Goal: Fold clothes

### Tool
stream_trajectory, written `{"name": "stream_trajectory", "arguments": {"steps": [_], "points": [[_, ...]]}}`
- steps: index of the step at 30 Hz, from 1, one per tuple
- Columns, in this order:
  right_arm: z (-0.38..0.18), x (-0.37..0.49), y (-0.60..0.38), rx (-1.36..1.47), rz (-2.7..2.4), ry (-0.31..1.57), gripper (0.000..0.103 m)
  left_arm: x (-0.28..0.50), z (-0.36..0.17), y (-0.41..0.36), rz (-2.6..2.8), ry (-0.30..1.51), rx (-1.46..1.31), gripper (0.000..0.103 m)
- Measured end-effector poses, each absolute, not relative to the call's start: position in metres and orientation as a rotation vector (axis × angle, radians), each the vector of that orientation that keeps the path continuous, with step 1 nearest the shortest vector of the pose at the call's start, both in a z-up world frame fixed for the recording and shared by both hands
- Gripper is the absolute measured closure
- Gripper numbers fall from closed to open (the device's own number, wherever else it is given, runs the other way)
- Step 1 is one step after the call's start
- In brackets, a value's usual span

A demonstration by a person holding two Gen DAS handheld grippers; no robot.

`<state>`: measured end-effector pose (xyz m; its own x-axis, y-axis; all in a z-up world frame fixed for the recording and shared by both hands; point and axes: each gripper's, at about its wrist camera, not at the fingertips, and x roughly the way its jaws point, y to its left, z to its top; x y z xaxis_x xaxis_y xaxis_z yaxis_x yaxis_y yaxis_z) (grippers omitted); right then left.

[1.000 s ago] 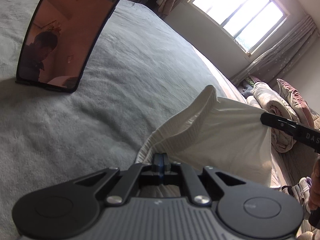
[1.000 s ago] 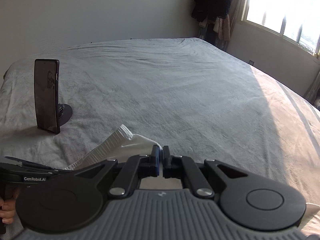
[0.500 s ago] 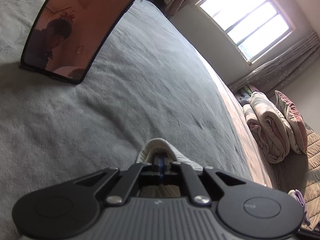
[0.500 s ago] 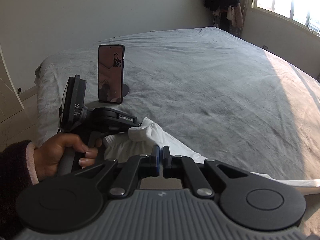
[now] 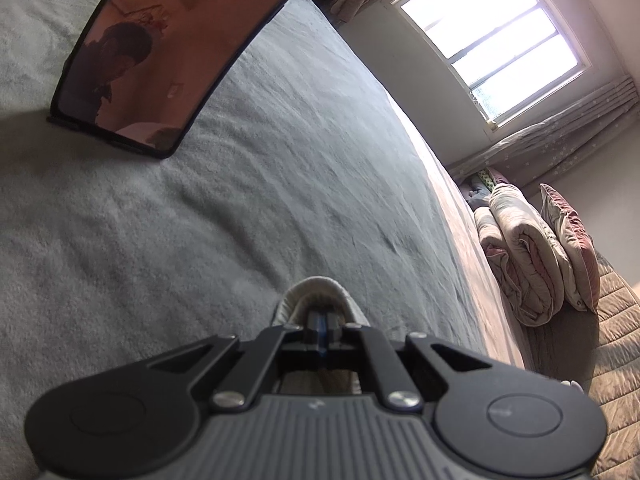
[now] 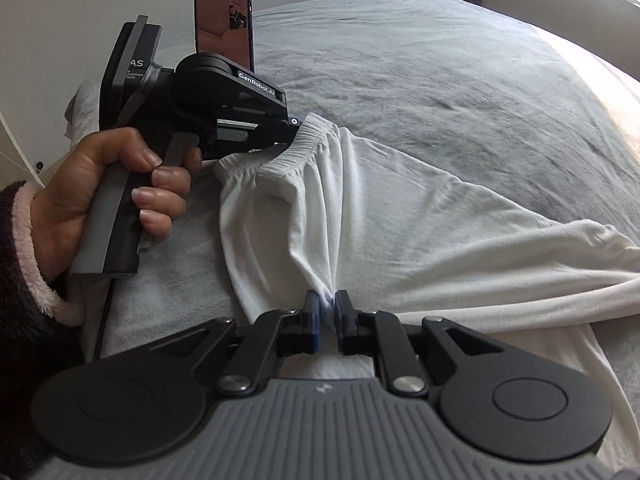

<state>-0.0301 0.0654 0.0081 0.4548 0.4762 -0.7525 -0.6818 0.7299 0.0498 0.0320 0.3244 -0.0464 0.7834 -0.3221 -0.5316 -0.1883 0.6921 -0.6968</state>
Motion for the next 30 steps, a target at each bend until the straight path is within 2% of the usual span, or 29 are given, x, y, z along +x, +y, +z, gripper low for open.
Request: {"name": "stream_trajectory", "arguments": {"steps": [2, 3, 4, 5, 11, 17, 20, 22, 24, 26, 28, 30], "points": [[0.014, -0.036, 0.071, -0.325, 0.737, 0.787, 0.086, 0.026, -0.043, 0.327, -0.097, 0.680, -0.818, 0.099], [0.017, -0.038, 0.074, -0.343, 0.744, 0.762, 0.075, 0.023, -0.041, 0.328, -0.102, 0.674, -0.816, 0.096], [0.019, -0.040, 0.078, -0.358, 0.748, 0.732, 0.056, 0.020, -0.038, 0.329, -0.109, 0.665, -0.810, 0.091], [0.022, -0.042, 0.082, -0.374, 0.750, 0.699, 0.050, 0.016, -0.036, 0.330, -0.118, 0.655, -0.800, 0.090], [0.022, -0.037, 0.110, -0.454, 0.776, 0.605, 0.048, -0.001, -0.036, 0.342, -0.224, 0.609, -0.781, 0.089], [0.007, -0.033, 0.134, -0.586, 0.777, 0.562, 0.062, -0.010, -0.036, 0.347, -0.323, 0.589, -0.794, 0.089], [-0.003, -0.025, 0.139, -0.632, 0.743, 0.583, 0.074, -0.001, -0.043, 0.347, -0.321, 0.659, -0.822, 0.089], [-0.004, -0.019, 0.138, -0.608, 0.736, 0.616, 0.095, 0.000, -0.049, 0.349, -0.308, 0.683, -0.842, 0.089], [0.002, -0.016, 0.133, -0.539, 0.738, 0.640, 0.097, 0.001, -0.052, 0.352, -0.311, 0.693, -0.886, 0.089], [0.012, -0.014, 0.128, -0.462, 0.745, 0.651, 0.099, -0.001, -0.055, 0.358, -0.331, 0.703, -0.964, 0.082], [0.022, -0.016, 0.125, -0.414, 0.749, 0.641, 0.099, -0.002, -0.057, 0.362, -0.366, 0.702, -1.045, 0.063], [0.030, -0.016, 0.124, -0.390, 0.747, 0.625, 0.099, -0.004, -0.058, 0.363, -0.404, 0.701, -1.101, 0.052]]}}
